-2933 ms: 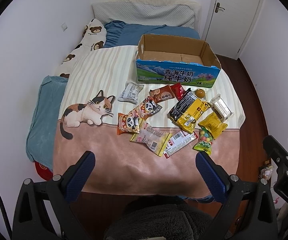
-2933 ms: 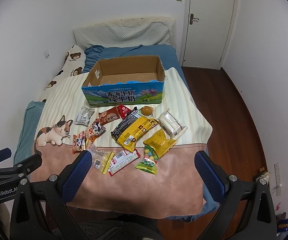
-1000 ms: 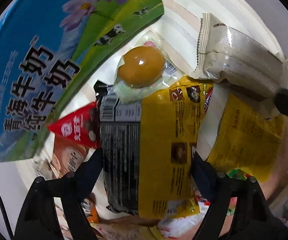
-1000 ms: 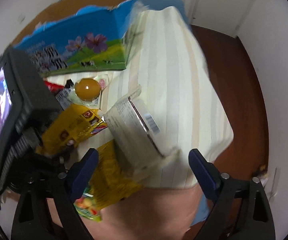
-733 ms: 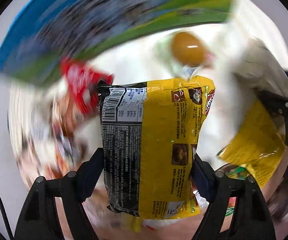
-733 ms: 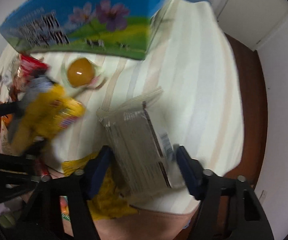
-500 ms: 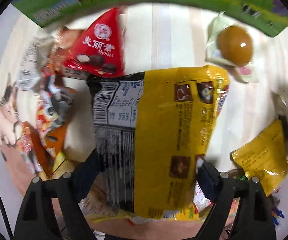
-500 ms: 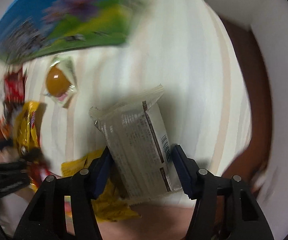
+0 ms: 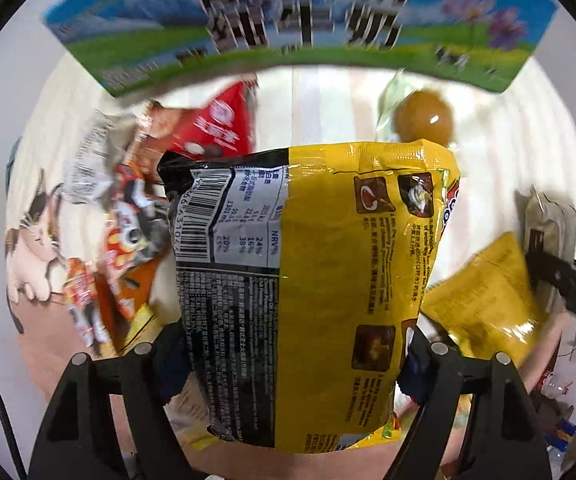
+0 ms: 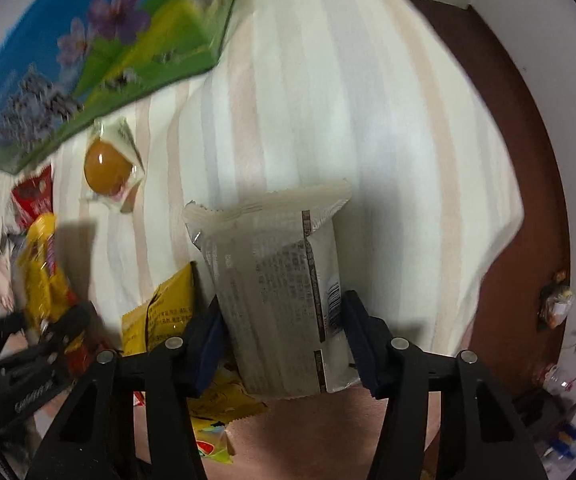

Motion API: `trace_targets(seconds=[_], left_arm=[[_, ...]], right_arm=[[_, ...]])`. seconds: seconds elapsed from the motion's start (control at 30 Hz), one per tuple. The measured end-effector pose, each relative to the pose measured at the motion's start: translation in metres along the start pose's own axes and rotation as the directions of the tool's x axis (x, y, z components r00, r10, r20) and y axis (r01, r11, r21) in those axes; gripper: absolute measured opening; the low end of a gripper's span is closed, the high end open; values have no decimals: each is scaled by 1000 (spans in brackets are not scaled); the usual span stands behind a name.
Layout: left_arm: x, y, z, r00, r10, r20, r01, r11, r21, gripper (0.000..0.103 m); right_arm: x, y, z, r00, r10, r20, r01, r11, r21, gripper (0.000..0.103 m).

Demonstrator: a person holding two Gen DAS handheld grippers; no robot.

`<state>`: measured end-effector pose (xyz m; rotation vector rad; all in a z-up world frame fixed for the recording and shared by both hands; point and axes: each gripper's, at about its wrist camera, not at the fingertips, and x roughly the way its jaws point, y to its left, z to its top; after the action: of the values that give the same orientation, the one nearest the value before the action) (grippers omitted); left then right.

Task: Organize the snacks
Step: 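Carry both packets into the cardboard box and open both tools to drop them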

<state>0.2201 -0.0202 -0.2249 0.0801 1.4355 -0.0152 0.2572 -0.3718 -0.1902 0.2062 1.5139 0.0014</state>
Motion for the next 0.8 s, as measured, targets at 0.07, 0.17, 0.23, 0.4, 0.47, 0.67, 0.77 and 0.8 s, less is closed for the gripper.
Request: trace_targets(seconds=[0.07, 0.17, 0.23, 0.4, 0.47, 0.67, 0.77, 0.8], left_arm=[[-21, 4, -4, 999, -28, 20, 28, 1000, -1, 80], [-63, 17, 6, 996, -67, 62, 67, 998, 11, 80], [-100, 26, 12, 989, -106, 99, 104, 994, 24, 80], [-168, 36, 70, 963, -192, 188, 183, 981, 65, 80], [-183, 38, 91, 957, -213, 197, 202, 977, 73, 80], [-168, 32, 196, 970, -186, 155, 177, 982, 67, 80], [-135, 22, 236, 980, -170, 108, 167, 985, 35, 80], [-118, 24, 253, 983, -166, 83, 165, 986, 14, 80]], right_arm=[[-12, -2, 4, 999, -2, 35, 2, 1000, 21, 58], [-33, -2, 9, 997, 17, 76, -22, 998, 65, 58], [-57, 1, 7, 993, 49, 103, -58, 994, 88, 58], [-130, 33, 10, 970, 133, 203, -151, 986, 75, 58], [-151, 49, 29, 954, 190, 234, -210, 975, 66, 58], [-178, 86, 97, 932, 251, 260, -263, 965, 12, 58], [-160, 102, 148, 942, 252, 224, -258, 966, -4, 58], [-152, 110, 163, 947, 247, 208, -251, 968, -7, 58]])
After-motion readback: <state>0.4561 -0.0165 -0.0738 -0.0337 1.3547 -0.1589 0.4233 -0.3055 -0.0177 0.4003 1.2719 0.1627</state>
